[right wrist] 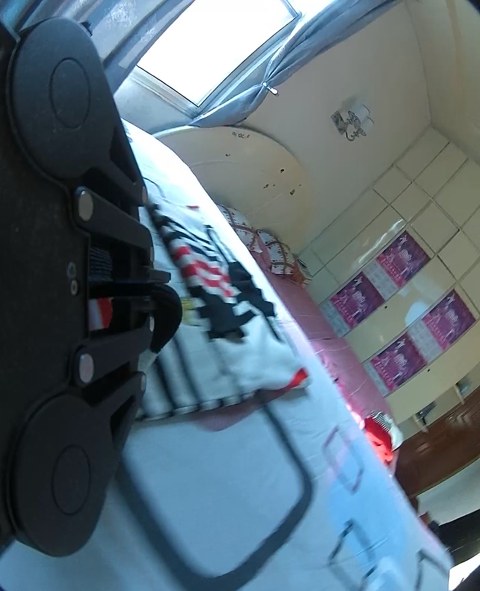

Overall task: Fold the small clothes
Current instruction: 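Lift the hem with both grippers and fold it toward the collar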

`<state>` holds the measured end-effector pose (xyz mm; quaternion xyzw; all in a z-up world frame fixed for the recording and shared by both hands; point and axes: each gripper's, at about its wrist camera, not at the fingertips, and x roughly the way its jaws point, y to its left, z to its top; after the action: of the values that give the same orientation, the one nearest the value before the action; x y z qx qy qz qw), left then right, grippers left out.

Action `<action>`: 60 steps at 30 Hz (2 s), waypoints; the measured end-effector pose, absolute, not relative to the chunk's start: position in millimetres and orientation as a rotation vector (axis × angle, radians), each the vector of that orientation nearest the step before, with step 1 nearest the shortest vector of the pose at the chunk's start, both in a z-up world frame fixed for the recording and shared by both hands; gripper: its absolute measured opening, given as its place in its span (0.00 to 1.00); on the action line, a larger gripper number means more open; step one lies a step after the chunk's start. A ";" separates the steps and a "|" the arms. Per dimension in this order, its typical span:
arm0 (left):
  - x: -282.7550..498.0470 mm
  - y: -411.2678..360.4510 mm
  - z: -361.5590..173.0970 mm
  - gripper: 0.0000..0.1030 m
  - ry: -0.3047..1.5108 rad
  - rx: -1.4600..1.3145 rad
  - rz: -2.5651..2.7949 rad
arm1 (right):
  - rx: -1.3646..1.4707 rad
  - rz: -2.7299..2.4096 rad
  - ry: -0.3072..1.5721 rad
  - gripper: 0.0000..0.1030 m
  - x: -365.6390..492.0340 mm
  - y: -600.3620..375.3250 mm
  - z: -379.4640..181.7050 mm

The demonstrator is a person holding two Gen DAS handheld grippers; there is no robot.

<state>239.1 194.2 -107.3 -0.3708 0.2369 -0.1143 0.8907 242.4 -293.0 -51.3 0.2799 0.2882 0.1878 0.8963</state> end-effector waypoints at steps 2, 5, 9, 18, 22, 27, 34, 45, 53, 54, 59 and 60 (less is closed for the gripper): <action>266.5 193.8 -96.0 0.05 0.471 -0.758 -0.245 | 0.568 0.386 0.585 0.06 267.9 -291.4 -43.9; 309.8 190.2 -82.6 0.05 0.451 -0.746 -0.248 | 0.561 0.391 0.577 0.06 312.1 -292.0 -33.8; 371.7 188.4 -76.2 0.05 0.457 -0.721 -0.242 | 0.575 0.407 0.593 0.06 368.5 -294.5 -31.1; 501.1 197.4 -119.6 0.05 0.549 -0.705 -0.161 | 0.647 0.421 0.680 0.06 502.1 -295.8 -80.6; 552.9 206.6 -162.0 0.06 0.610 -0.760 -0.096 | 0.688 0.380 0.711 0.28 556.1 -288.6 -122.4; 555.7 193.5 -180.1 0.18 0.581 -0.749 -0.084 | 0.687 0.343 0.643 0.52 560.8 -290.3 -130.5; 544.6 188.6 -161.0 0.52 0.502 -0.640 -0.089 | 0.694 0.334 0.607 0.54 555.4 -300.0 -127.4; 580.7 157.4 -138.5 0.48 0.693 -0.185 -0.085 | 0.232 0.332 0.721 0.53 575.9 -236.6 -111.0; 588.8 138.6 -131.1 0.11 0.728 -0.066 -0.095 | -0.015 0.307 0.726 0.15 578.0 -201.4 -113.2; 584.3 139.5 -129.4 0.06 0.709 -0.078 -0.098 | -0.018 0.305 0.720 0.08 577.7 -200.6 -112.8; 547.9 152.7 -111.2 0.05 0.464 -0.178 -0.014 | 0.079 0.269 0.523 0.06 560.1 -218.7 -91.4; 545.5 156.4 -110.3 0.05 0.453 -0.199 0.013 | 0.076 0.249 0.504 0.06 559.4 -219.9 -89.5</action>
<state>545.5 156.4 -110.3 -0.0983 0.2243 0.0064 0.9695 559.5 -219.9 -89.5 0.0373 0.2484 0.1229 0.9601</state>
